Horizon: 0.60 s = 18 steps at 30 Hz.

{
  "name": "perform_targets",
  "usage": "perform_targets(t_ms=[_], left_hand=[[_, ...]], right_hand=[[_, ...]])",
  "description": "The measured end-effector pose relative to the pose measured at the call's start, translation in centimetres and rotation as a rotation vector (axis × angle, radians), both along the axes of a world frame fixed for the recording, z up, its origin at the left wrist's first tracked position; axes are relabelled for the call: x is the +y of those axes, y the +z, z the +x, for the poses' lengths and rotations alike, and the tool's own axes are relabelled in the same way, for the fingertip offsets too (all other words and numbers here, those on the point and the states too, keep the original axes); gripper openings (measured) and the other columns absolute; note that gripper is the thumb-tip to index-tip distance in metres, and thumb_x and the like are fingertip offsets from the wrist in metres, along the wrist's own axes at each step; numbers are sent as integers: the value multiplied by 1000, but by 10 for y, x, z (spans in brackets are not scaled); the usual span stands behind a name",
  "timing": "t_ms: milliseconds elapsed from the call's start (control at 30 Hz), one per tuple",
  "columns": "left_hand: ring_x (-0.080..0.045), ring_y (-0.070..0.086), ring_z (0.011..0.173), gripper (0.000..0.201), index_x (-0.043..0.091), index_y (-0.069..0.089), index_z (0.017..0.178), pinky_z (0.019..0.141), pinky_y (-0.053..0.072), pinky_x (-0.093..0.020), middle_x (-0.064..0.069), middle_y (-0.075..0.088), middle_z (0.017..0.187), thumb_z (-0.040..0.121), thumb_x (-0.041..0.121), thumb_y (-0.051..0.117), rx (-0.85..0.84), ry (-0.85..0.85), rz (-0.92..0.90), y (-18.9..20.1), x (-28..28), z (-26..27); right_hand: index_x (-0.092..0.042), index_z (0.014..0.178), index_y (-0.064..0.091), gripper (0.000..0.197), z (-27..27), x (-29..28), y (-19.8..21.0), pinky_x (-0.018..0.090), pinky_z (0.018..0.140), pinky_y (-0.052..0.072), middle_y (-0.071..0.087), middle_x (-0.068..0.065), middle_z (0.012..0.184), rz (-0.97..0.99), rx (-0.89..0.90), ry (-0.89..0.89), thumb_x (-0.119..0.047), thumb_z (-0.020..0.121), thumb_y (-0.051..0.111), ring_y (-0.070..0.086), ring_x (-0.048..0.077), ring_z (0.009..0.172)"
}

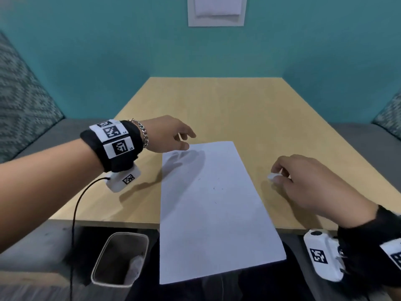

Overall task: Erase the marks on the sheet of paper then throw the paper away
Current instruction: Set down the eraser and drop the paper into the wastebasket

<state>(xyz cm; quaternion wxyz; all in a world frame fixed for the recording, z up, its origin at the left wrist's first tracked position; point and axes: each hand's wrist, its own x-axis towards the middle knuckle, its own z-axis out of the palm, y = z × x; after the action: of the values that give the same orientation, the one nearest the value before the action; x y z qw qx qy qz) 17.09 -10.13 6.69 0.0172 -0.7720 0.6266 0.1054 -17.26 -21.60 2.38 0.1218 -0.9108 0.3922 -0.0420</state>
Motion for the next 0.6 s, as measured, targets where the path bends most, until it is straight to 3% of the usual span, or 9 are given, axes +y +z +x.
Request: perform_targets(t_ms=[100, 200, 267, 333, 400, 467, 533, 600], left_hand=[[-14, 64, 111, 42, 29, 60, 145, 101, 49, -33, 8, 66, 129, 104, 37, 61, -48, -16, 14, -2, -16, -6], [-16, 63, 114, 43, 26, 58, 147, 100, 47, -30, 6, 66, 133, 105, 35, 60, -97, -31, 33, -2, -34, -12], [-17, 61, 112, 45, 25, 57, 147, 101, 47, -32, 4, 65, 134, 104, 36, 61, -116, -35, 57, -4, -46, -13], [-15, 57, 106, 47, 24, 56, 147, 102, 48, -34, 4, 64, 135, 103, 39, 63, -120, -17, 77, -8, -56, -12], [-16, 55, 105, 52, 24, 54, 148, 101, 48, -36, 3, 63, 136, 100, 43, 66, -125, 24, 104, -14, -65, -10], [-20, 56, 112, 58, 24, 52, 148, 101, 47, -36, 2, 61, 138, 98, 48, 67, -143, 69, 149, -19, -72, -7], [-25, 56, 123, 62, 23, 50, 149, 102, 46, -38, 1, 61, 139, 97, 52, 68, -161, 109, 190, -24, -76, -5], [-26, 56, 126, 63, 23, 50, 148, 103, 46, -40, 1, 61, 138, 96, 53, 68, -164, 143, 196, -26, -78, -4]], right_hand=[[-27, 117, 64, 19, -5, -9, -10, 41, 84, 55, 59, -9, 99, -36, 79, -25, -40, 106, 57, 61, 21, 95], [-27, 133, 62, 31, -13, -3, -11, 41, 89, 56, 65, -6, 113, -66, 75, -8, -43, 108, 53, 65, 22, 105], [-32, 140, 59, 37, -24, 11, -3, 33, 91, 53, 64, -12, 123, -50, -35, 19, -46, 106, 52, 64, 10, 108], [-43, 135, 61, 38, -37, 38, 8, 17, 87, 47, 61, -27, 120, 50, -153, 119, -55, 100, 56, 59, -10, 104], [-51, 128, 62, 44, -45, 71, 12, 7, 91, 42, 58, -36, 120, 174, -192, 273, -71, 90, 57, 54, -17, 116], [-51, 127, 63, 54, -46, 97, 2, 8, 98, 44, 58, -35, 123, 154, -135, 414, -80, 81, 61, 56, -13, 119], [-46, 125, 62, 60, -39, 110, -18, 16, 85, 54, 61, -27, 117, 17, -68, 538, -77, 74, 64, 62, -6, 101], [-43, 122, 61, 63, -30, 115, -35, 19, 75, 50, 63, -18, 111, -87, -59, 581, -68, 65, 67, 63, 3, 91]])
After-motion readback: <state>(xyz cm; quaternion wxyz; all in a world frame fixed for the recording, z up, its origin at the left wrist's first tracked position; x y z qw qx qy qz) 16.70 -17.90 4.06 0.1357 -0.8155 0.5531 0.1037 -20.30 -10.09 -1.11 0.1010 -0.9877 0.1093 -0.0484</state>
